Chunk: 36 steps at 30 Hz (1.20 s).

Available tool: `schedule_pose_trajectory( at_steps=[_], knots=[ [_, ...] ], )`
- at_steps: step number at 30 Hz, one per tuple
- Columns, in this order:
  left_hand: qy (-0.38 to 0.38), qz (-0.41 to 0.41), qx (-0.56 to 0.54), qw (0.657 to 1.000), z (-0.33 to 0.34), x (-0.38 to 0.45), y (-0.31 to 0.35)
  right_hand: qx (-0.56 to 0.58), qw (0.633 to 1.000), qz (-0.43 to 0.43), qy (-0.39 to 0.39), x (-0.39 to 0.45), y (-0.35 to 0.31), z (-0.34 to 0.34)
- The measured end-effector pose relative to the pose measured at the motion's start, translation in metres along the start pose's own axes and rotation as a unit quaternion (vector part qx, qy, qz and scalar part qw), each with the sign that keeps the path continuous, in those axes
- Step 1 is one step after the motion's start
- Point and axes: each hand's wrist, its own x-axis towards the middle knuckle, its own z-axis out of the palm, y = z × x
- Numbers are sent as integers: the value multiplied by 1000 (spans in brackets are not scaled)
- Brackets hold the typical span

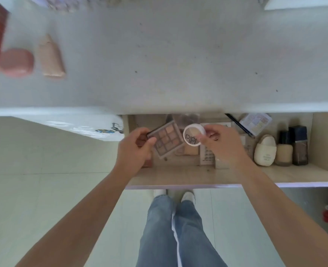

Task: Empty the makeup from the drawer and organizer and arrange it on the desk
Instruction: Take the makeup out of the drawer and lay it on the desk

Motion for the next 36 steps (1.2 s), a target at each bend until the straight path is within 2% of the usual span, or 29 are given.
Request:
schedule_pose_trajectory(
  at_steps=[3,7,11,14,16,19,21,25,32,34,36],
  knots=[
    [88,-9,-119,989,-51,14,9,71,996,-52,20,15,-57,7],
    [132,-18,-136,982,-116,60,16,108,992,-70,15,56,-128,27],
    [128,1,-66,990,-162,126,14,128,991,-38,23,107,-179,56],
    [86,21,63,994,-181,173,16,96,995,-9,29,141,-203,79],
    [41,32,148,988,-186,198,21,70,997,9,33,160,-211,92],
    [-25,40,222,974,-189,225,20,-7,999,30,38,179,-212,102],
    [-62,32,265,962,-188,235,16,-15,998,53,21,184,-208,103],
    [-100,20,347,932,-185,236,13,-56,996,64,0,184,-202,109],
    [-68,60,387,918,-185,224,9,-97,994,45,11,179,-208,109],
    [-44,88,380,920,-182,213,8,-119,992,34,23,173,-204,102],
    [2,161,368,916,-175,196,7,-142,989,-11,45,160,-194,92]
  ],
)
